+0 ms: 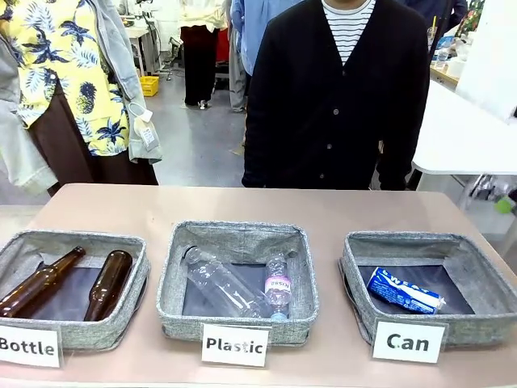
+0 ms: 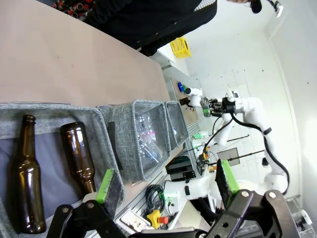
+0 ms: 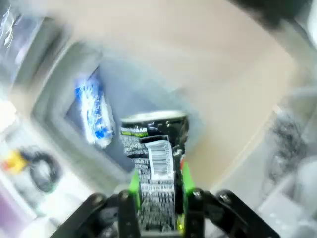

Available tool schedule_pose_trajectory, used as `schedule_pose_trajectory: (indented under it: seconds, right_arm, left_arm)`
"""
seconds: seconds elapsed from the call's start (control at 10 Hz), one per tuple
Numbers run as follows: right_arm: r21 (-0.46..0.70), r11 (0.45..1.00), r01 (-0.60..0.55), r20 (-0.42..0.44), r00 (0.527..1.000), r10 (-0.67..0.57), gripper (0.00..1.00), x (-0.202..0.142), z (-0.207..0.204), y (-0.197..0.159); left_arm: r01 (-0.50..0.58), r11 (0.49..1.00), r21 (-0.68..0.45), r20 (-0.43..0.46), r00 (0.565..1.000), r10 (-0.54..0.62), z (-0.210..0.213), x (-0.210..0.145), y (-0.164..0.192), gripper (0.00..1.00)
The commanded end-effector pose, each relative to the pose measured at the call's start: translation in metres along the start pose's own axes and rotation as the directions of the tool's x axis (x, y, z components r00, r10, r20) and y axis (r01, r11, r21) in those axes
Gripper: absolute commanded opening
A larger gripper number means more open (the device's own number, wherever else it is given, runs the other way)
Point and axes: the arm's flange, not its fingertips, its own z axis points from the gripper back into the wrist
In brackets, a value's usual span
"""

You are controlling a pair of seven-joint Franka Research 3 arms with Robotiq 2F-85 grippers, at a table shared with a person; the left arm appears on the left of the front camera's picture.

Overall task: Sort the can waste into the basket.
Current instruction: Pick up the can waste from the table and place it in the right Fabric basket.

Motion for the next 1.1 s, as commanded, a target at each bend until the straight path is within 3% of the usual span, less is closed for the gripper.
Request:
schedule_pose_trajectory:
  seconds: [0.0,0.2,0.3,0.4,0.7,0.8,0.9,1.0]
  right_arm:
    - [0.116,0.929,-0.351,-0.071,0.930,0.360,0.00,-0.004,-0.027,0.028]
    - [0.170,0.801,-0.573,-0.071,0.804,0.590,0.00,0.010,-0.066,0.065]
    - [0.072,0.795,-0.602,-0.026,0.796,0.605,0.00,0.019,-0.080,0.071]
    - [0.093,0.761,-0.642,0.001,0.764,0.645,0.00,0.024,-0.090,0.076]
    - [0.077,0.782,-0.618,-0.009,0.784,0.621,0.00,0.033,-0.102,0.075]
    - [0.084,0.789,-0.609,-0.005,0.791,0.612,0.51,0.032,-0.103,0.073]
    - [0.067,0.791,-0.608,-0.025,0.792,0.610,0.93,0.033,-0.104,0.071]
    - [0.071,0.792,-0.607,-0.027,0.792,0.609,1.00,0.034,-0.106,0.071]
  left_arm:
    - [-0.011,1.000,0.004,-0.005,1.000,0.011,0.002,0.001,-0.002,1.00]
    - [-0.011,1.000,0.004,-0.005,1.000,0.011,0.002,0.001,-0.002,1.00]
    - [-0.011,1.000,0.004,-0.005,1.000,0.011,0.002,0.001,-0.002,1.00]
    - [-0.011,1.000,0.004,-0.005,1.000,0.011,0.002,0.001,-0.002,1.00]
    - [-0.011,1.000,0.004,-0.005,1.000,0.011,0.002,0.001,-0.002,1.00]
    - [-0.011,1.000,0.004,-0.005,1.000,0.011,0.002,0.001,-0.002,1.00]
    - [-0.011,1.000,0.004,-0.005,1.000,0.011,0.002,0.001,-0.002,1.00]
    - [-0.011,1.000,0.004,-0.005,1.000,0.011,0.002,0.001,-0.002,1.00]
